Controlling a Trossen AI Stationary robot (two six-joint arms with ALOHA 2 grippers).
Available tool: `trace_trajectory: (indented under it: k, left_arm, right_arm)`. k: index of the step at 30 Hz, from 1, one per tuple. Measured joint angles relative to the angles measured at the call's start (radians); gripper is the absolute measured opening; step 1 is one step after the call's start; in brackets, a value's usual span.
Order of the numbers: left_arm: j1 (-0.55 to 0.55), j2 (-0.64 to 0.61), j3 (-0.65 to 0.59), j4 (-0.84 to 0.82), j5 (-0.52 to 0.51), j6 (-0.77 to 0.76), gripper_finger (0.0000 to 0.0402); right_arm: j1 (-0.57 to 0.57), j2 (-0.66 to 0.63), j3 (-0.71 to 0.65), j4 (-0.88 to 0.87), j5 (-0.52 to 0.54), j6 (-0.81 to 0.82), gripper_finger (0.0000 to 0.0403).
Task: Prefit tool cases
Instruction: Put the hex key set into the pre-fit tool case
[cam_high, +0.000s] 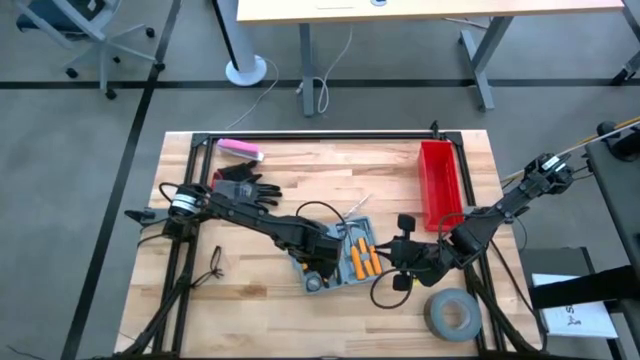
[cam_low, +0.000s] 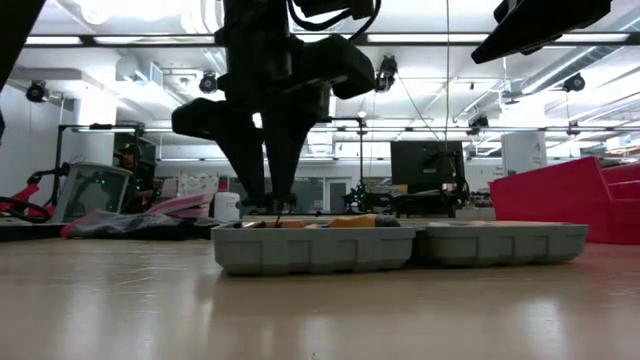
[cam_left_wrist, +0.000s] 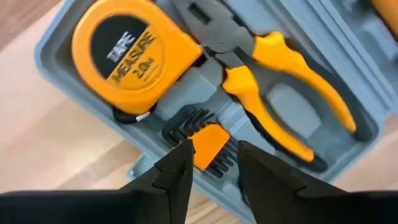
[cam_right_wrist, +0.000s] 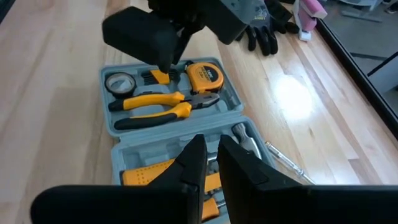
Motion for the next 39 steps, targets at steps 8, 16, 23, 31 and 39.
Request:
trace_trajectory:
  k: [8,16,23,31,39]
  left_arm:
    - [-0.002,0.008,0.0,0.041,0.0,0.342,0.0118]
    - [-0.021,0.008,-0.004,0.012,-0.015,0.514,0.0116]
    - [-0.021,0.008,-0.024,0.011,-0.056,0.561,0.0115]
    - [-0.024,0.0,-0.149,0.14,-0.027,0.534,0.012]
    - [-0.025,0.0,-0.159,0.167,-0.02,0.535,0.0117]
  right_arm:
    - [0.0,0.0,0.0,0.0,0.0,-0.009,0.0024]
    - [0.0,0.0,0.0,0.0,0.0,0.011,0.0025]
    - [0.0,0.0,0.0,0.0,-0.001,0.068,0.0025]
    - [0.0,-0.002,0.004,-0.001,-0.02,0.09,0.0025]
    - [0.0,-0.002,0.029,-0.002,-0.018,0.087,0.0024]
